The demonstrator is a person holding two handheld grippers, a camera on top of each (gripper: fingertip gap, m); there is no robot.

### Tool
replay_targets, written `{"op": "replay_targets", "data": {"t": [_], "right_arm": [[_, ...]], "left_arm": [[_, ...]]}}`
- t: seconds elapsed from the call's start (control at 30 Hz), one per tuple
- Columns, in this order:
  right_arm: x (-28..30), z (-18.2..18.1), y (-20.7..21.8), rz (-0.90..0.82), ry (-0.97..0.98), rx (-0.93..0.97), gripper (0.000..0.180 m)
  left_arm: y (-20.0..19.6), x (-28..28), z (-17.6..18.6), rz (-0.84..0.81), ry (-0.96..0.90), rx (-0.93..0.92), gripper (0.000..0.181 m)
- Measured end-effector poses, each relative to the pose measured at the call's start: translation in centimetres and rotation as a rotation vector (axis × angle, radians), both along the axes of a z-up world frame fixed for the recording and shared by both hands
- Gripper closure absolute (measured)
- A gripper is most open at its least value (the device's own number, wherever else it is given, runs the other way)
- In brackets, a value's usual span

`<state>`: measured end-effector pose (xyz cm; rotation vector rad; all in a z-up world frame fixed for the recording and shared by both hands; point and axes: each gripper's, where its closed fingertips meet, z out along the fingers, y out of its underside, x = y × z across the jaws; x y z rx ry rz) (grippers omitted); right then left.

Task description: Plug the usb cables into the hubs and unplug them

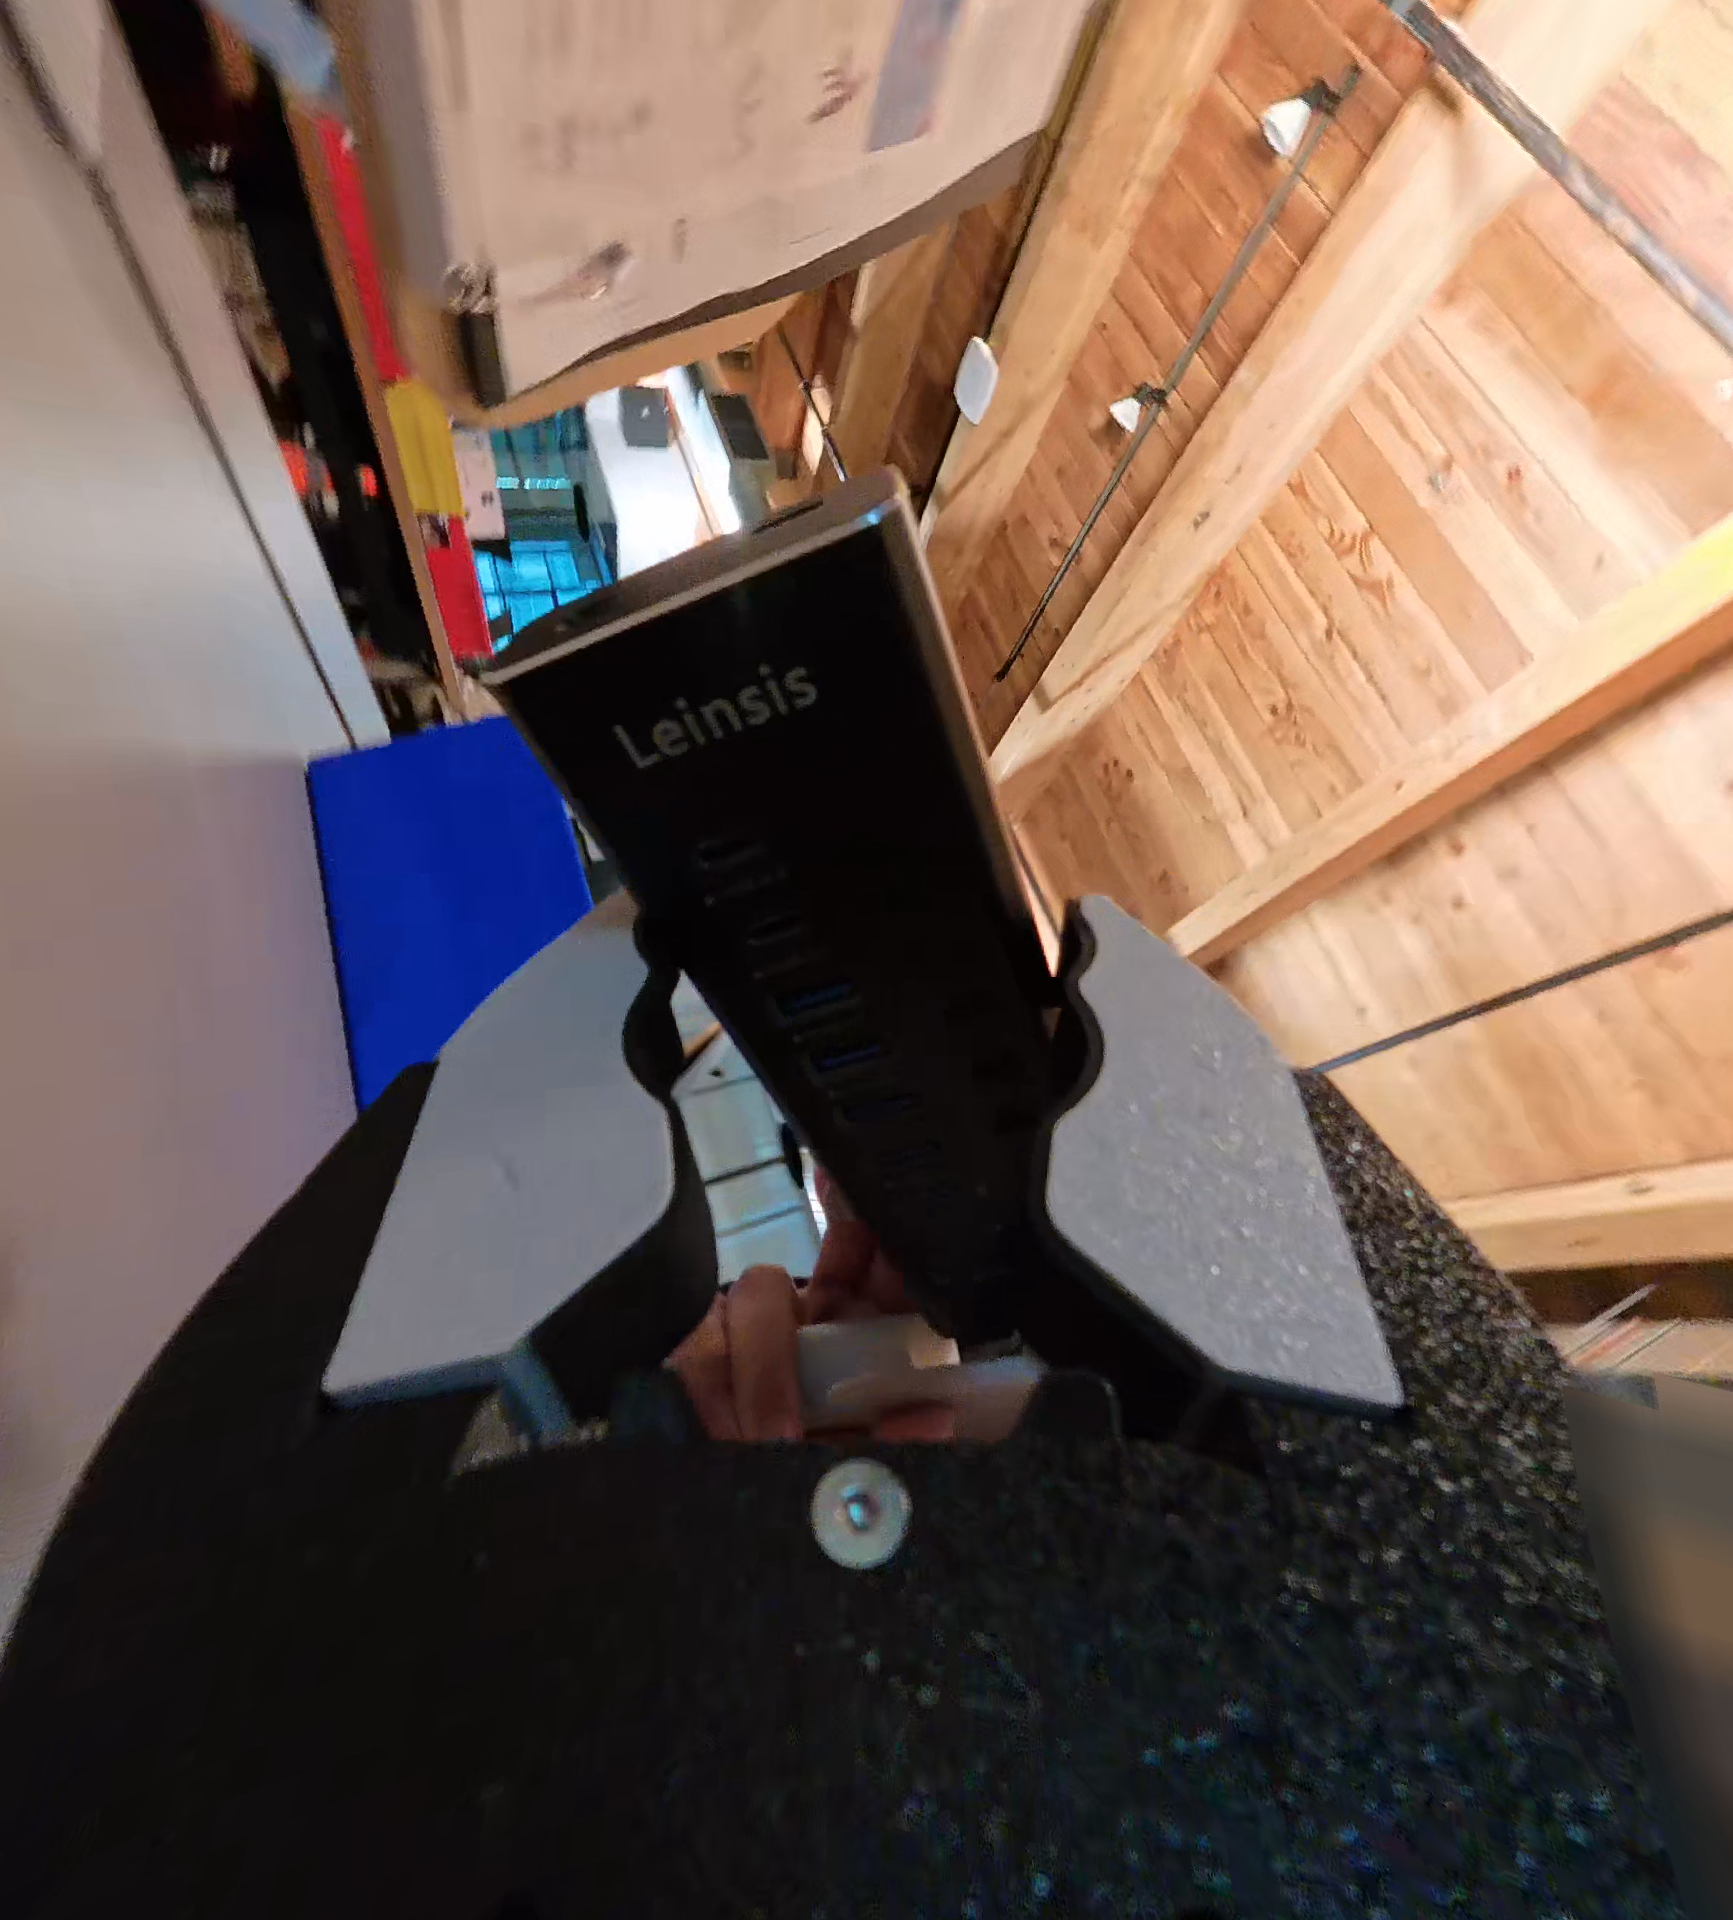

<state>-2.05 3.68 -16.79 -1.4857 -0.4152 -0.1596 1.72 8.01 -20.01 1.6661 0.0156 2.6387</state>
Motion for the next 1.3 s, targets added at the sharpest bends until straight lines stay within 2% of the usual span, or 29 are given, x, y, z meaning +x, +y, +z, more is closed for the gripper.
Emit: {"op": "replay_targets", "data": {"t": [0.17,0.33,0.43,0.53,0.63,0.73,0.8,0.93,1.1,1.3], "right_arm": [[-0.2,-1.2,0.4,0.02,0.019,-0.04,0.145],[-0.6,-3.1,0.6,0.123,0.185,-0.198,0.108],[-2.3,-4.2,0.7,0.293,0.387,-0.277,0.086],[-3.4,-4.2,0.8,0.397,0.509,-0.276,0.082],[-4.5,-2.6,-0.3,0.534,0.565,-0.195,0.095],[-4.7,-2.9,-0.5,0.528,0.472,-0.183,0.102],[-5.2,-3.1,-1.0,0.537,0.374,-0.17,0.114],[-5.6,-4.0,-1.0,0.507,0.258,-0.225,0.116],[-4.2,-6.3,0.0,0.345,0.09,-0.317,0.117],[-2.4,-7.1,0.9,0.184,0.022,-0.341,0.117]], "left_arm": [[1.6,-1.2,2.6,0.147,0.002,0.336,0.11],[2.1,-1.9,5.1,0.23,0.014,0.813,0.115],[-0.5,-2.2,6.4,0.134,-0.046,1.13,0.117],[-4.2,-2.5,6.3,-0.057,-0.097,1.36,0.117],[-6.9,-3.1,5.5,-0.213,-0.151,1.528,0.117],[-8.9,-3.8,4.4,-0.344,-0.186,1.628,0.117],[-9.4,-3.9,3.8,-0.363,-0.189,1.689,0.117],[-9.9,-4.5,3.1,-0.364,-0.234,1.781,0.116],[-9.1,-4.5,0.9,-0.365,-0.168,1.984,0.117],[-7.4,-4.0,0.2,-0.3,-0.056,2.025,0.12]]}}
